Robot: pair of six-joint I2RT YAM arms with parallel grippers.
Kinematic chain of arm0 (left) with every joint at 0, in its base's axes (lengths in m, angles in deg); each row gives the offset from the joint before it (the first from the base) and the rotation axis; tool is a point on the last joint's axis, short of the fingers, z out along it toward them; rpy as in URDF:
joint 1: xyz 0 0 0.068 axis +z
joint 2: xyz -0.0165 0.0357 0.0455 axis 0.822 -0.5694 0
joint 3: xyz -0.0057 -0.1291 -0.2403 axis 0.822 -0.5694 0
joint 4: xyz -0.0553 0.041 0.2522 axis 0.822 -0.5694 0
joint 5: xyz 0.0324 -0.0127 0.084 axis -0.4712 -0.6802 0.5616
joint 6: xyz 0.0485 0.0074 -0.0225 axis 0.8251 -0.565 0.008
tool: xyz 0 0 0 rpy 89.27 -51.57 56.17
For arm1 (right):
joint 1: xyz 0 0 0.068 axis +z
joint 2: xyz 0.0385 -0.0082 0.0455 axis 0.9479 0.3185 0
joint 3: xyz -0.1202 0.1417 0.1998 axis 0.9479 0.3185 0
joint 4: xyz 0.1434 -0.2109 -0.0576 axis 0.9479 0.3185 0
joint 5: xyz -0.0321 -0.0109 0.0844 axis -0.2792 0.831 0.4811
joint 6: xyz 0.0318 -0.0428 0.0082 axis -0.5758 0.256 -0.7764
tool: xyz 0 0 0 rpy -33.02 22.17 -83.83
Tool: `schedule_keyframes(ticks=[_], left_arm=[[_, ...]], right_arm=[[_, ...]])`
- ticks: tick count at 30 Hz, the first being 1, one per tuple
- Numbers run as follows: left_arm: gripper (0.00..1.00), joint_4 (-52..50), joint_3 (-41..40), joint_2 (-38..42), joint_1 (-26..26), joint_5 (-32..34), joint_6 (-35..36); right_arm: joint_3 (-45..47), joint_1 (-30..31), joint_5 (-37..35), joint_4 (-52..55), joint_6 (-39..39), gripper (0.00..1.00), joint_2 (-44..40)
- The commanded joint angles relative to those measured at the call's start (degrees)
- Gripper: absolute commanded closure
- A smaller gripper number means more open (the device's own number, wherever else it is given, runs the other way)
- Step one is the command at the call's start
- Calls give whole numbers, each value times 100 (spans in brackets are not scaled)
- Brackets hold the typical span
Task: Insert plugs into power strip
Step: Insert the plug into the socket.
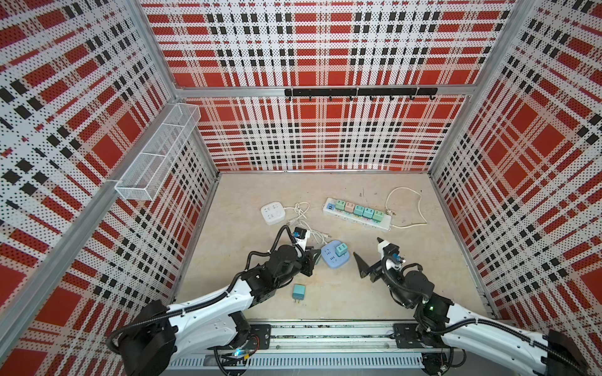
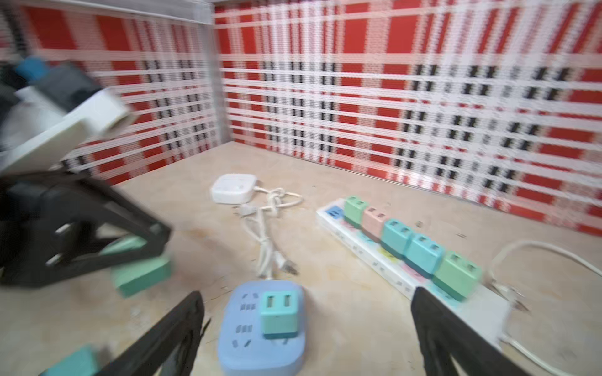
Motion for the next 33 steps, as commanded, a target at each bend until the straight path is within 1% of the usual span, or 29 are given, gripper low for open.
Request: schedule_keyframes(ticks=[1,3,5,8,11,14,17,20,22,28,33], left_arm=[[100,209,396,-522,-203,49,606],[100,234,606,-941,-321,-13,863],[100,304,794,-1312,-405,-21,1046],[100,435,998,-1727,-380,-6,1170],[100,483,1139,-1944,-203,-193,1293],[100,615,1186,-2062,14,-510,1401],[100,640,1272,-2172,75,-668,1543],[100,680,1363,-2351,75,-748,1627],[100,693,1417,-2482,68,-762,1649],[100,834,1478,-2805,49,-749,1611],[100,843,1540,-2963,40,-693,1615]], right_arm=[[-95,-884,103,1114,-1106,0,-333],[-52,-1425,270,1325,-1335,0,-484],[-21,-1772,330,1407,-1427,0,-517],[-87,-2016,139,1383,-1279,0,-322],[-154,-2075,-150,1079,-1108,0,146],[-170,-2100,-148,576,-1060,0,827],[-404,-2108,-53,497,-1055,0,1451],[-560,-2112,198,462,-1016,0,1845],[-551,-2106,294,456,-996,0,1844],[-261,-2110,397,327,-1003,0,1374],[-238,-2102,449,305,-989,0,1345]])
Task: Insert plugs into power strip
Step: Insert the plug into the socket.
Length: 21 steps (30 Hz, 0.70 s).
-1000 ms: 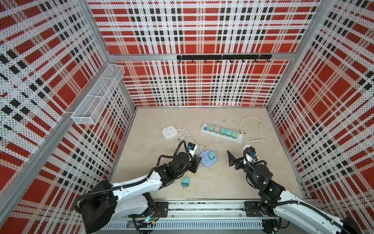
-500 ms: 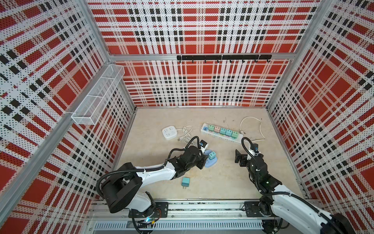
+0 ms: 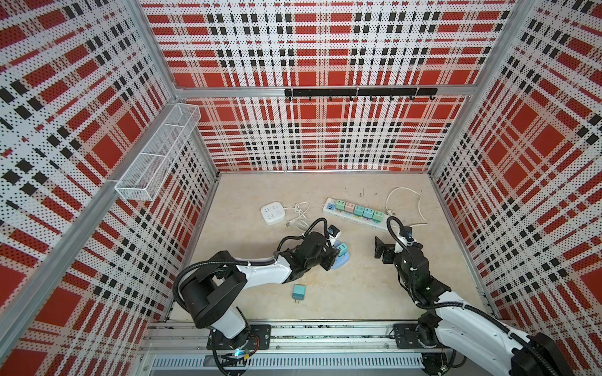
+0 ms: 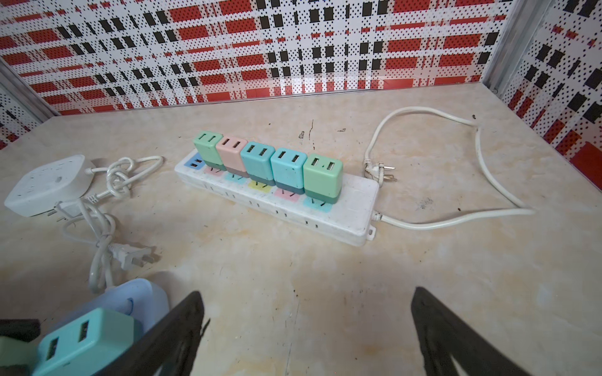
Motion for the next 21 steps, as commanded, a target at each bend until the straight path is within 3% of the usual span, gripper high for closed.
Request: schedule_keyframes(ticks=[1,21], left_arm=[[100,181,133,-128,-28,27,46],[100,61,53,-42,-36,346,122]], right_arm=[[63,-28,96,-296,82,0,-48],[116,-30,130,-322,79,0,-112]])
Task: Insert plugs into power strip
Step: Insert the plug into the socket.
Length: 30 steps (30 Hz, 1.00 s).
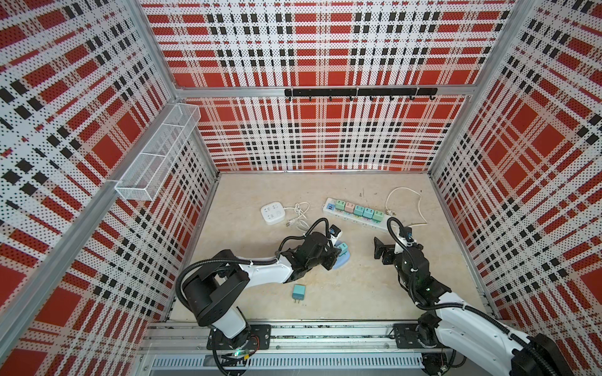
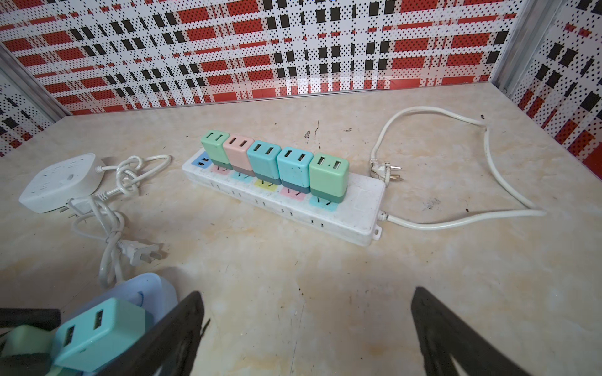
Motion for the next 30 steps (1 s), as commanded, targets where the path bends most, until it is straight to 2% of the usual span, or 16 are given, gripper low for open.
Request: schedule_keyframes(ticks=[1,20,30], left_arm=[[100,-81,51,29,-19,295,109],[100,-295,45,263,-203,505,251],[100,-128,141,-82,-195,329,396]], right_arm=[[59,-29,45,-272,81,0,-64],[39,-32,44,-275,77,0,-12],[21,-27,48,-289,77,0,16]])
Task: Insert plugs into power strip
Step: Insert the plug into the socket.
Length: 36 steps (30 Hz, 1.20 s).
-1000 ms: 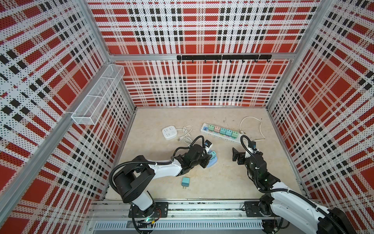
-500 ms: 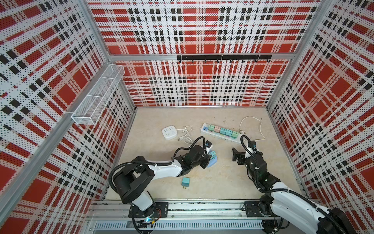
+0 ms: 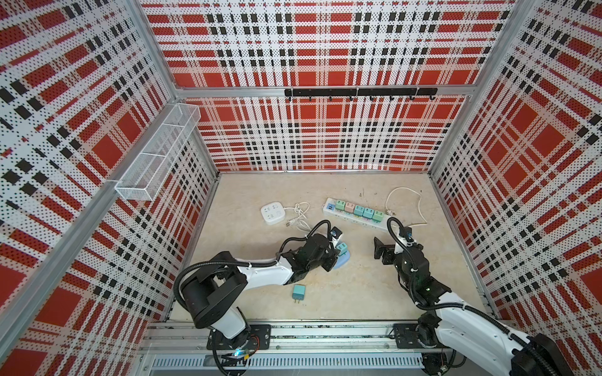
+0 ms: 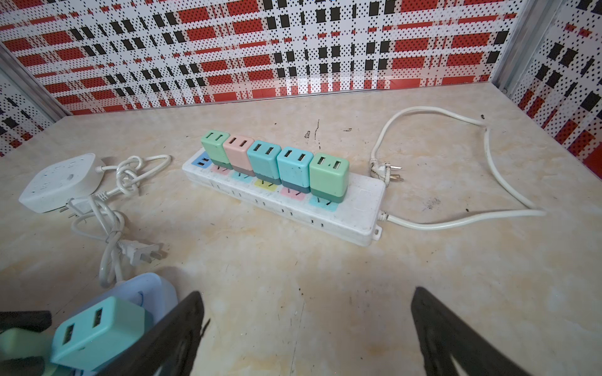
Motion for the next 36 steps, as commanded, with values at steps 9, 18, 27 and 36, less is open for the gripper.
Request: schedule_keyframes(ticks=[9,18,27,36], left_arm=[[100,156,164,-289,-16,-164,176],[100,151,63,-382,-11,-176,153],[100,163,-159,-565,-64,-187,104],[100,312,-452,-518,-292,259,161]], right_arm=[[12,-25,56,-287,90,0,44],[6,-30,51,-295,83,0,52],[8,-28,59,-294,84,0,62],[15,-29,69,-285,84,0,39]])
